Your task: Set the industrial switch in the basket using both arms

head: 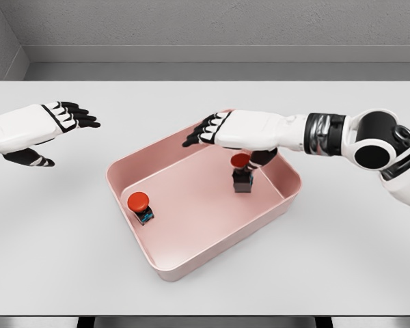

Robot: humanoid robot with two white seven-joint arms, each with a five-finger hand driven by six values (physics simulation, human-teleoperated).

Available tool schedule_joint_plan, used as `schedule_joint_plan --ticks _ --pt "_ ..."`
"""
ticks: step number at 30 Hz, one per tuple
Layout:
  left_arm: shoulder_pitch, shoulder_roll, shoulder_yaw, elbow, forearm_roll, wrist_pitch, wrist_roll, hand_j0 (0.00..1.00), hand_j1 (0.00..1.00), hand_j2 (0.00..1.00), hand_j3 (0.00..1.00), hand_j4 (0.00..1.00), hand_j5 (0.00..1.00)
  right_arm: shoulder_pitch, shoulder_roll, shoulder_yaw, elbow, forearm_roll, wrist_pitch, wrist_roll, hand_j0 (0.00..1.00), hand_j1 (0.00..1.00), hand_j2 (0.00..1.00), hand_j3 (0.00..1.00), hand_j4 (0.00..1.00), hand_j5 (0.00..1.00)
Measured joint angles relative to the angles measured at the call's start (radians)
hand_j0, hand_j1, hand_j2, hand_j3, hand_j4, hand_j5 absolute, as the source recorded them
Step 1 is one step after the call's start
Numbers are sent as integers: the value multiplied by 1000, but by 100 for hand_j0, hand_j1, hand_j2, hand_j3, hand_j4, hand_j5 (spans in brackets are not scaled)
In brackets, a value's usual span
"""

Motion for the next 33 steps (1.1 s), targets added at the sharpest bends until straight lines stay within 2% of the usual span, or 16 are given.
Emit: schedule_joint_plan --ticks 9,14,24,27,33 --pt "0 0 0 1 0 0 -1 100 100 100 100 100 100 3 -5 -15 -1 0 -5 0 100 100 100 100 100 100" --pt "0 1 1 1 -1 0 -3 100 100 100 100 100 100 25 -41 -81 -1 -5 -25 0 100 100 100 100 100 100" --pt "0 2 1 1 -2 0 -5 100 100 100 100 100 100 114 -130 -226 -1 -16 -90 0 100 100 100 100 100 100" --pt "0 2 1 1 -1 0 -5 100 100 100 100 100 100 163 -151 -269 -1 -17 -110 0 100 100 100 100 100 100" --pt "0 1 1 1 -3 0 -5 100 100 100 100 100 100 336 -199 -419 1 -18 -165 0 100 100 100 100 100 100"
